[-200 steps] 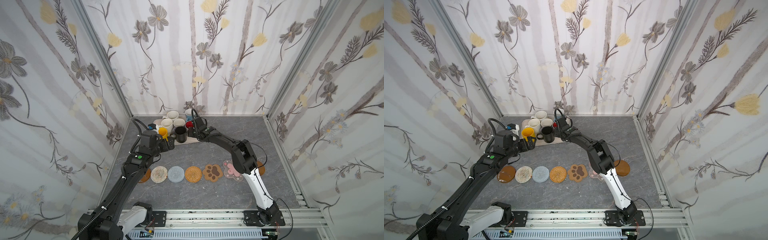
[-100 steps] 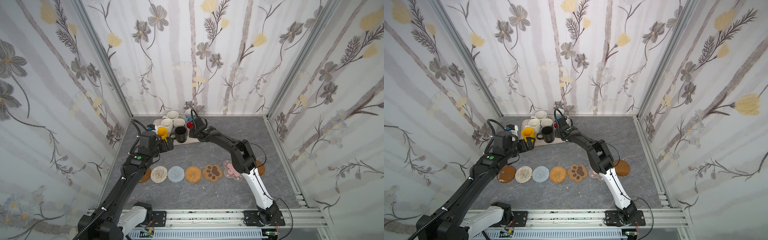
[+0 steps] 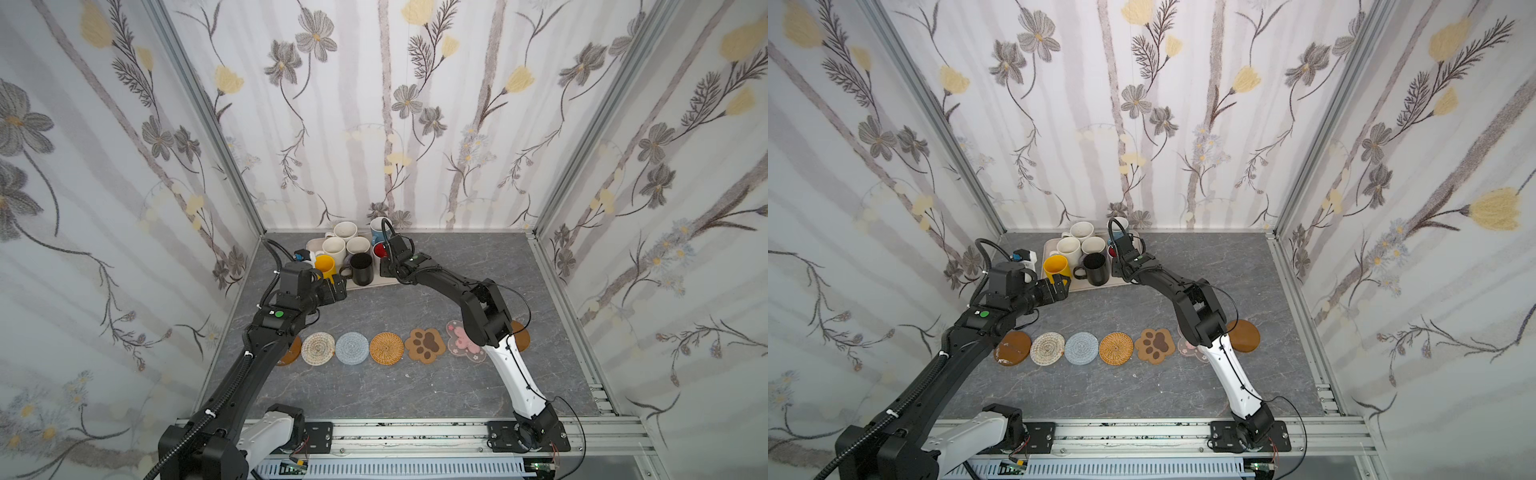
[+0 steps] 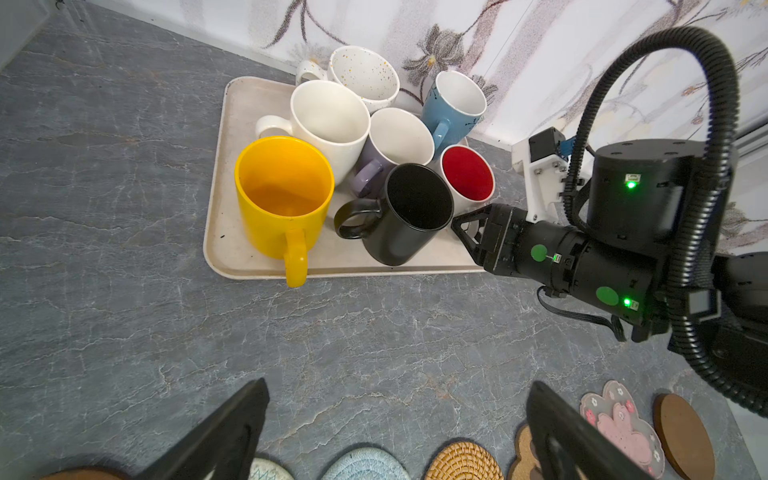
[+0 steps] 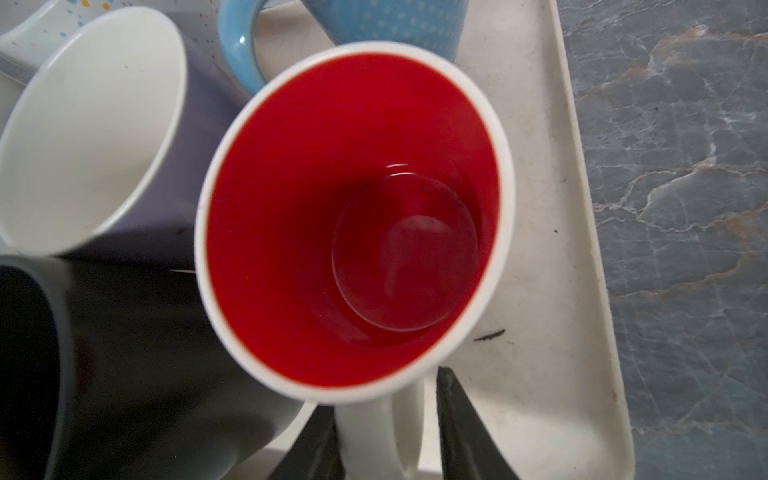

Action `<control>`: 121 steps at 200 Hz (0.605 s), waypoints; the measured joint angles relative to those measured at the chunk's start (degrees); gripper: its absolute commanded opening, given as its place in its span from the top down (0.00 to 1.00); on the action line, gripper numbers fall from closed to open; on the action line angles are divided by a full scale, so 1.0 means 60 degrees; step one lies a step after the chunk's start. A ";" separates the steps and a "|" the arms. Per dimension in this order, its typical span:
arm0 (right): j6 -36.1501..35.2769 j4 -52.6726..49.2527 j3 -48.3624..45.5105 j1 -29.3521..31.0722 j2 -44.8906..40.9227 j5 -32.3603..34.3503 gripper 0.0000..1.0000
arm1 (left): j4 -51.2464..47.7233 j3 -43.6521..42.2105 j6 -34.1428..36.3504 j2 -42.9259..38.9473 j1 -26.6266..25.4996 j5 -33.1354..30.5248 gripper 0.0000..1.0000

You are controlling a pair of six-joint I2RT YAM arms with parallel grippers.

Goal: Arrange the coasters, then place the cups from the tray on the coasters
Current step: 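Lift the red-lined white mug off the tray with the right gripper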

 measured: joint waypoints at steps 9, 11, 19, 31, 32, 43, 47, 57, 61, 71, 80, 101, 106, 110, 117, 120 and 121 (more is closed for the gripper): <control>-0.0004 0.0007 0.0073 -0.0004 0.0058 0.0000 0.65 | -0.0004 -0.0004 0.0000 0.0015 0.0011 0.0000 0.00; -0.0004 0.0000 0.0113 -0.0004 0.0084 0.0000 0.65 | -0.0004 -0.0004 0.0000 0.0018 0.0011 0.0004 0.00; -0.0007 0.0004 0.0240 -0.0011 0.0175 -0.0022 0.65 | -0.0004 -0.0004 0.0000 0.0033 0.0015 0.0007 0.00; -0.0076 -0.0018 0.0375 -0.0011 0.0266 -0.0033 0.68 | -0.0004 -0.0004 0.0000 0.0055 0.0022 0.0018 0.00; -0.0080 -0.0018 0.0382 -0.0011 0.0277 -0.0036 0.69 | -0.0004 -0.0004 0.0000 0.0058 0.0022 0.0018 0.00; -0.0076 -0.0036 0.0448 -0.0011 0.0302 -0.0036 0.72 | -0.0004 -0.0004 0.0000 0.0066 0.0025 0.0022 0.00; -0.0076 -0.0040 0.0455 -0.0011 0.0302 -0.0033 0.72 | -0.0004 -0.0004 0.0000 0.0066 0.0033 0.0022 0.00; -0.0080 -0.0040 0.0470 -0.0011 0.0302 -0.0029 0.75 | -0.0004 -0.0004 0.0000 0.0066 0.0047 0.0022 0.00; -0.0109 -0.0040 0.0477 -0.0011 0.0302 -0.0033 0.77 | 0.0000 -0.0004 0.0000 0.0066 0.0058 0.0022 0.00; -0.0157 -0.0040 0.0477 -0.0007 0.0302 -0.0029 0.81 | -0.0004 -0.0004 0.0000 0.0066 0.0073 0.0018 0.00; -0.0160 -0.0040 0.0488 0.0000 0.0302 -0.0029 0.82 | 0.0000 -0.0004 0.0004 0.0066 0.0087 0.0022 0.00; -0.0186 -0.0076 0.0492 0.0000 0.0302 0.0015 0.85 | -0.0004 -0.0011 0.0040 0.0066 0.0106 0.0018 0.00; -0.0193 -0.0080 0.0492 0.0000 0.0302 0.0025 0.86 | -0.0004 -0.0011 0.0051 0.0066 0.0106 0.0018 0.00; -0.0240 -0.0087 0.0492 0.0000 0.0302 0.0033 0.87 | -0.0004 -0.0015 0.0073 0.0066 0.0106 0.0022 0.00; -0.0262 -0.0106 0.0492 0.0000 0.0302 0.0044 0.89 | 0.0000 -0.0018 0.0073 0.0066 0.0106 0.0022 0.00; -0.0262 -0.0113 0.0492 0.0000 0.0302 0.0047 0.89 | -0.0004 -0.0022 0.0073 0.0066 0.0106 0.0022 0.00; -0.0262 -0.0113 0.0492 0.0000 0.0302 0.0047 0.90 | -0.0004 -0.0025 0.0073 0.0066 0.0106 0.0022 0.00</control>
